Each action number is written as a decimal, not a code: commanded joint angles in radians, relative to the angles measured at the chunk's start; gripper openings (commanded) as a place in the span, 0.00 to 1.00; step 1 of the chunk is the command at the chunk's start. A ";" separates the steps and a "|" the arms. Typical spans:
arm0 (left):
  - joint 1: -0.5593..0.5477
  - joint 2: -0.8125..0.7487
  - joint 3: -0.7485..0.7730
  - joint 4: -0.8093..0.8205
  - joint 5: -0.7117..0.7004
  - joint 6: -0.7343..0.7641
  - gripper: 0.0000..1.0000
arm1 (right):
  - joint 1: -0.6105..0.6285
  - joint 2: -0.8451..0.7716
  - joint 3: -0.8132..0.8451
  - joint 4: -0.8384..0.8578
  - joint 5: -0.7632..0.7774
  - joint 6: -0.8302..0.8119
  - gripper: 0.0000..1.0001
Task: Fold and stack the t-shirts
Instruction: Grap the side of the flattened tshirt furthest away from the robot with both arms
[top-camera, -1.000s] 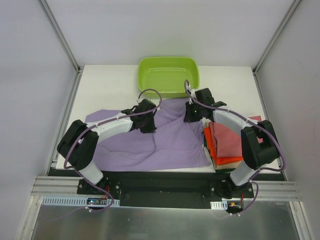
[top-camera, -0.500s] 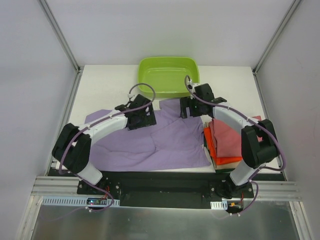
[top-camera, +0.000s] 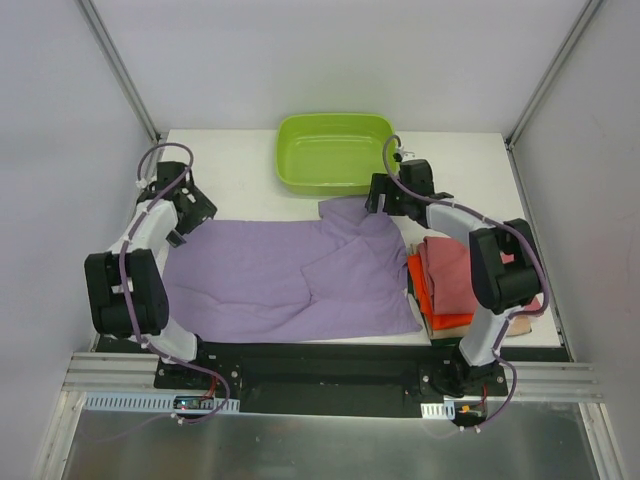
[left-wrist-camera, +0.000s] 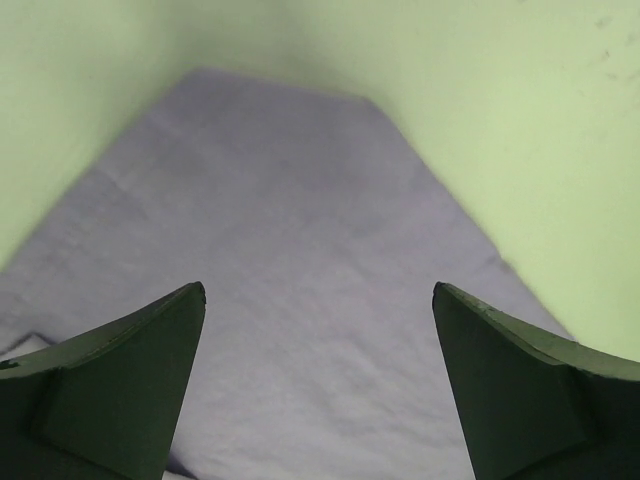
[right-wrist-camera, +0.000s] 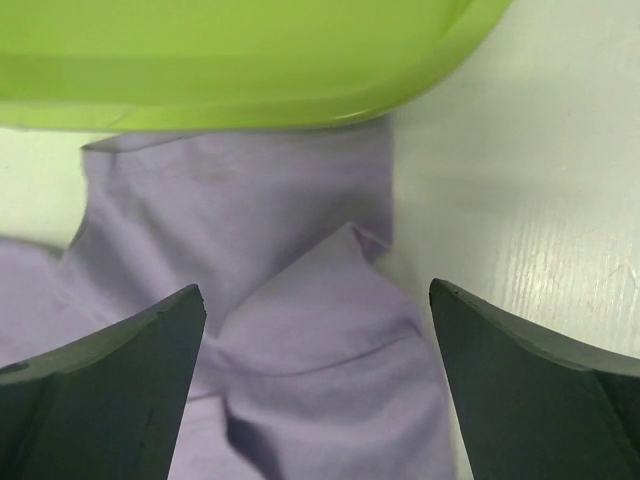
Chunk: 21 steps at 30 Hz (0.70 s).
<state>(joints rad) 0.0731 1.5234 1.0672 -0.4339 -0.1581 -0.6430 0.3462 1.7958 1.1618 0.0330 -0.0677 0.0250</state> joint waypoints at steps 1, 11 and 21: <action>0.083 0.111 0.111 -0.045 0.126 0.048 0.93 | -0.019 0.054 0.044 0.134 -0.012 0.065 0.97; 0.136 0.366 0.365 -0.227 -0.136 0.022 0.85 | -0.035 0.181 0.091 0.203 -0.135 0.092 0.94; 0.137 0.391 0.401 -0.272 -0.146 -0.020 0.85 | -0.024 0.211 0.081 0.370 -0.424 0.079 0.63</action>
<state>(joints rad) 0.2047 1.9156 1.4330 -0.6418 -0.2741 -0.6407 0.3138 2.0182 1.2285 0.2615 -0.3180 0.1059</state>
